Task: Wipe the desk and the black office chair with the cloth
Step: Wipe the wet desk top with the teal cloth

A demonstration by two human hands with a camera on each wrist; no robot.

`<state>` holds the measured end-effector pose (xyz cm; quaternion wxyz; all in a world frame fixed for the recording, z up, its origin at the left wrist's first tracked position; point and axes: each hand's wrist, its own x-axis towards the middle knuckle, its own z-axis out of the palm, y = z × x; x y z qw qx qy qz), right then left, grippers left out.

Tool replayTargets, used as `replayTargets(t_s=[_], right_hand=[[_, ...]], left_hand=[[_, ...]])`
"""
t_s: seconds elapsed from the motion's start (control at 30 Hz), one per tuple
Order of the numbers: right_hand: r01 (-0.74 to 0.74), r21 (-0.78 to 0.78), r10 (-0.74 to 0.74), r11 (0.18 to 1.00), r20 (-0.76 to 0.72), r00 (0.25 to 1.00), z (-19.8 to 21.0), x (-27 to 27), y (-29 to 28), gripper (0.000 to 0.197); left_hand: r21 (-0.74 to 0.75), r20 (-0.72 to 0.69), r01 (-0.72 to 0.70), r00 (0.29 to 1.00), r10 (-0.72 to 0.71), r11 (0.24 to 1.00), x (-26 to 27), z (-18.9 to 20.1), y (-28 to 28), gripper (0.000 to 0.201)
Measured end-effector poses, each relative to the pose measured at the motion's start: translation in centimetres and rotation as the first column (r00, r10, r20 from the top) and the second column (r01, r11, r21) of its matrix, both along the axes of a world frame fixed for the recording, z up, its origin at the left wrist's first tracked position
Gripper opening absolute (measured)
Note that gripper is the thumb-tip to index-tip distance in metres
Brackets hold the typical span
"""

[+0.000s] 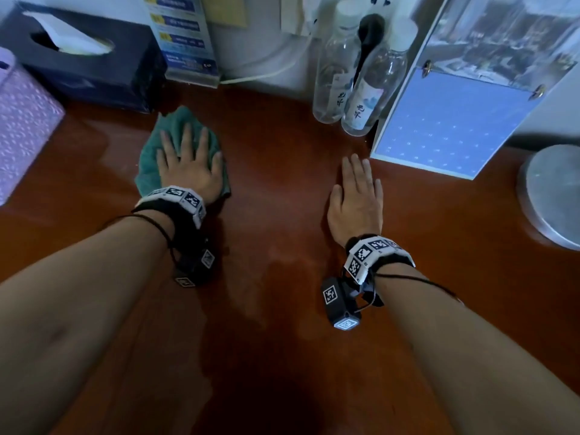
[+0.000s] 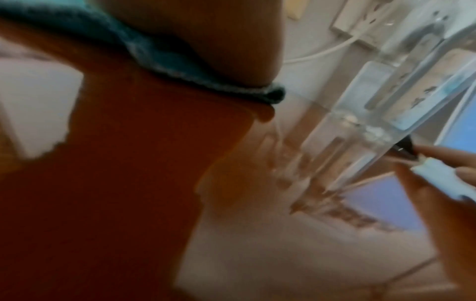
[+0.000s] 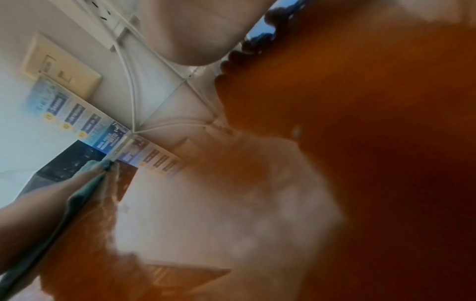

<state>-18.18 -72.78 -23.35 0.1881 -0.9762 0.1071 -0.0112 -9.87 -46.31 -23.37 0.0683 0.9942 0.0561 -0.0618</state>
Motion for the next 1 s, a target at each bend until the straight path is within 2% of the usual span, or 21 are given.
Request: replayTargets(t_s=[0.03, 0.1, 0.17, 0.23, 0.3, 0.43, 0.57, 0.67, 0.83, 0.93, 1.0], right_hand=[[-0.01, -0.003, 0.01, 1.0, 0.0, 1.0, -0.1, 0.4, 0.2, 0.054], [-0.04, -0.001, 0.04, 0.999, 0.018, 0.999, -0.2, 1.3, 1.0, 0.054], [-0.096, 0.002, 0.096, 0.995, 0.04, 0.995, -0.1, 2.3, 2.3, 0.054], [-0.149, 0.005, 0.149, 0.989, 0.034, 0.988, -0.1, 3.5, 3.6, 0.054], [-0.179, 0.017, 0.179, 0.984, 0.007, 0.984, -0.1, 4.2, 4.7, 0.054], [-0.249, -0.054, 0.245, 0.967, -0.073, 0.967, -0.2, 4.6, 6.7, 0.056], [-0.175, -0.116, 0.159, 0.978, -0.137, 0.978, -0.4, 4.7, 8.1, 0.056], [-0.142, -0.119, 0.133, 0.983, -0.083, 0.988, 0.1, 5.7, 10.1, 0.058], [-0.091, -0.018, 0.09, 0.996, -0.071, 0.993, -0.2, 6.2, 17.0, 0.057], [-0.038, -0.072, 0.033, 0.997, -0.072, 0.997, -0.8, 6.1, 18.2, 0.057], [-0.024, -0.089, 0.017, 0.996, -0.08, 0.997, -0.7, 6.2, 18.1, 0.057]], left_hand=[[-0.007, 0.006, 0.025, 1.0, -0.025, 1.0, -0.1, 0.0, -1.7, 0.058], [-0.021, -0.008, 0.218, 0.976, -0.218, 0.976, -0.2, 0.1, -5.7, 0.058], [-0.003, -0.037, 0.437, 0.899, -0.437, 0.899, -0.5, 0.3, -8.2, 0.057], [0.01, -0.038, 0.51, 0.86, -0.51, 0.86, 0.0, 0.1, -8.1, 0.06], [-0.009, -0.012, 0.472, 0.881, -0.472, 0.881, 0.5, -0.1, -6.2, 0.058], [-0.037, -0.026, 0.283, 0.958, -0.284, 0.958, 2.5, 0.2, 1.2, 0.056], [-0.023, -0.021, 0.204, 0.979, -0.204, 0.979, 2.4, 0.3, 5.5, 0.057], [0.0, -0.035, 0.26, 0.965, -0.26, 0.965, 3.1, 0.3, 4.4, 0.059], [0.015, -0.095, 0.469, 0.88, -0.466, 0.883, 6.6, 0.2, 3.7, 0.058], [-0.01, -0.033, 0.496, 0.868, -0.496, 0.868, 8.8, -0.2, 5.0, 0.06], [-0.03, -0.032, 0.453, 0.891, -0.453, 0.891, 9.9, -0.4, 6.0, 0.067]])
